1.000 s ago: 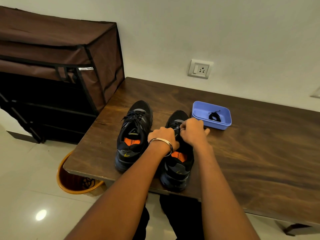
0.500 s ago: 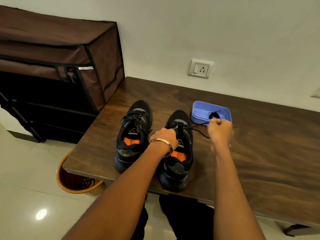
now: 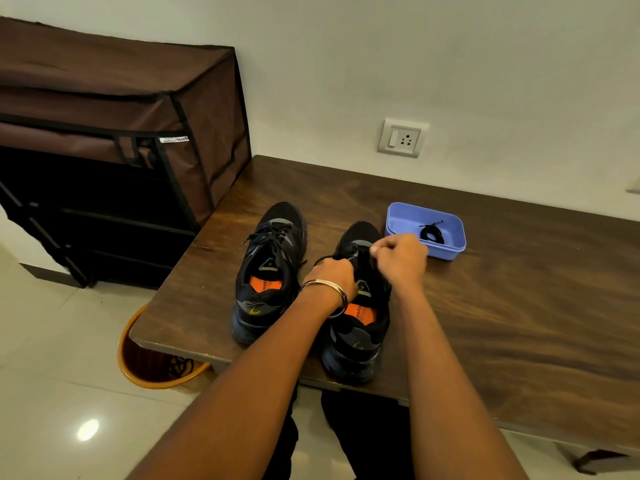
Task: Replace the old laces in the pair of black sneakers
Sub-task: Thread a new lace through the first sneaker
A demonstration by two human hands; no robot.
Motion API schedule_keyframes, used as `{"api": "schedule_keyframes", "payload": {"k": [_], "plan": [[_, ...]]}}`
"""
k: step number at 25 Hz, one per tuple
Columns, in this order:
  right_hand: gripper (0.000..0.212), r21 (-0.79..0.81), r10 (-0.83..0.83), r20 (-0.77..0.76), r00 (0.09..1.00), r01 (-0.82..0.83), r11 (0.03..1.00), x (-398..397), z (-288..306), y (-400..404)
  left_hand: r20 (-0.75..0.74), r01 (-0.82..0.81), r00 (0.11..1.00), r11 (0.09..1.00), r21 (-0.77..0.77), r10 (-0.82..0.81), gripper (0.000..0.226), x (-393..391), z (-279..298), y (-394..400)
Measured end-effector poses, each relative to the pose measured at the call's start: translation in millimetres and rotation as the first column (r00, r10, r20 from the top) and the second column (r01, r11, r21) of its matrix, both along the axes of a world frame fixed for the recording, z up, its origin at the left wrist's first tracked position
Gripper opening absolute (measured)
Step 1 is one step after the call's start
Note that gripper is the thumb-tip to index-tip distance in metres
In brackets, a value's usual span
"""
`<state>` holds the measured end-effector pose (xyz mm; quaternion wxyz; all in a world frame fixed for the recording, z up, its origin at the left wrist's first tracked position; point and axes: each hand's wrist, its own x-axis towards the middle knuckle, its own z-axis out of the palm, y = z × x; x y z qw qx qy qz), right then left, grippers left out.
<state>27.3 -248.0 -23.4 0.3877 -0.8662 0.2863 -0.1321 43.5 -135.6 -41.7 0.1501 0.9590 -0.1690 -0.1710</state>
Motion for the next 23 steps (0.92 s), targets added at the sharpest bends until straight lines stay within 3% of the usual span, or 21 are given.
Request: {"api": "schedule_keyframes", "payload": {"k": [2,3,5,6,8,10,12,14,16,17,18,20,23], "plan": [[0.021,0.365,-0.269,0.202,0.942,0.182,0.913,-10,9,-13,0.001,0.004,1.0,1.0,0.005,-0.004,0.029,0,-1,0],[0.019,0.413,-0.359,0.24,0.902,0.24,0.878,-15,11,-18,0.001,0.007,1.0,1.0,0.009,-0.007,0.029,0,-2,0],[0.009,0.18,-0.321,0.216,0.922,0.285,0.941,-19,13,-20,0.002,0.01,1.0,1.0,0.015,-0.01,0.028,1,-1,-1],[0.019,0.008,-0.228,0.141,0.963,0.229,0.973,-17,11,-19,-0.001,0.009,1.0,1.0,0.015,-0.009,0.028,1,-1,-2],[0.034,-0.226,0.023,-0.115,0.993,-0.049,0.973,-10,8,-8,-0.007,0.01,1.0,1.0,0.014,-0.01,0.028,1,0,-2],[0.026,-0.385,0.172,-0.325,0.93,-0.296,0.874,-1,1,8,-0.008,0.015,1.0,1.0,0.012,-0.015,0.029,1,1,-1],[0.019,-0.482,0.172,-0.366,0.915,-0.344,0.806,5,-8,15,-0.009,0.023,1.0,1.0,0.009,-0.022,0.029,1,2,-1],[0.014,-0.477,0.151,-0.275,0.95,-0.271,0.836,8,-12,12,-0.01,0.025,1.0,1.0,0.009,-0.025,0.029,0,2,-1],[0.015,-0.283,0.104,-0.128,0.986,-0.137,0.949,9,-12,6,-0.011,0.028,1.0,1.0,0.013,-0.028,0.029,-1,3,0],[0.017,-0.076,0.031,-0.021,0.999,-0.033,0.997,8,-10,2,-0.009,0.031,0.999,0.999,0.015,-0.031,0.029,-1,3,0],[0.02,0.184,-0.081,0.077,0.994,0.066,0.981,6,-6,-4,-0.008,0.034,0.999,0.999,0.017,-0.034,0.028,-1,3,0],[0.025,0.609,-0.304,0.124,0.945,0.169,0.775,-2,6,-13,-0.002,0.043,0.999,0.999,0.024,-0.043,0.026,-2,3,0],[0.027,0.877,-0.512,0.106,0.852,0.162,0.452,-17,19,-22,-0.005,0.054,0.999,0.998,0.03,-0.054,0.027,-6,5,-5]]}}
